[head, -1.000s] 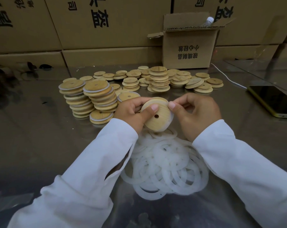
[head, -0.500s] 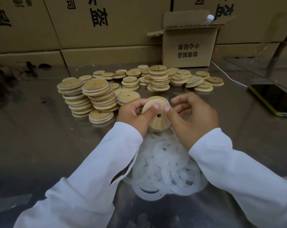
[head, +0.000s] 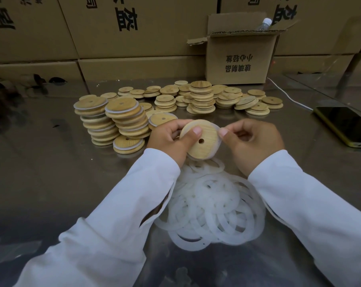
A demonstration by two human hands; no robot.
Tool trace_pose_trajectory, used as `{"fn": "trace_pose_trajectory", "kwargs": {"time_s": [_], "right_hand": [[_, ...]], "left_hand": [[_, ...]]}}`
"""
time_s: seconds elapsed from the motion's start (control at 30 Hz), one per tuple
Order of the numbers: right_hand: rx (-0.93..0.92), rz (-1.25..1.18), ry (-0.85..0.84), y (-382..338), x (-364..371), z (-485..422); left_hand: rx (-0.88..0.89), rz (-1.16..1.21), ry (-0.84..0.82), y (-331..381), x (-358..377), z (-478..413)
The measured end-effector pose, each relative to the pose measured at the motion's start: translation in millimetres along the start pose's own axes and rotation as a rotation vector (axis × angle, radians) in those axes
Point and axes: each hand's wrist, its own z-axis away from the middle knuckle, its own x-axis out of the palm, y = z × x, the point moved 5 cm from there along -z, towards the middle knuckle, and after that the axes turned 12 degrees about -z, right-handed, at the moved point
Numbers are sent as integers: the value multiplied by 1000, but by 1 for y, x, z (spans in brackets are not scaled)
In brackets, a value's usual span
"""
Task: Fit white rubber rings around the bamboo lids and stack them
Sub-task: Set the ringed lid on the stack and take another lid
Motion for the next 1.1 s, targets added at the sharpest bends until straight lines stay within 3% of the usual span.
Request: {"fn": "trace_pose_trajectory", "kwargs": {"time_s": [0.4,0.57,0.83,1.1], "right_hand": [[-18,-35,-89,-6,2,1],[-7,-116,-65,-3,1,1],[-109,1,4,-2,8,12],[-178,54,83,-6,-1,10]], "left_hand": [[-30,125,-5,-6,-2,-3],[-1,85,39,-2,-1,0],[-72,147,130,-4,-1,2],[-132,244,-20,-11,7,-2]]}}
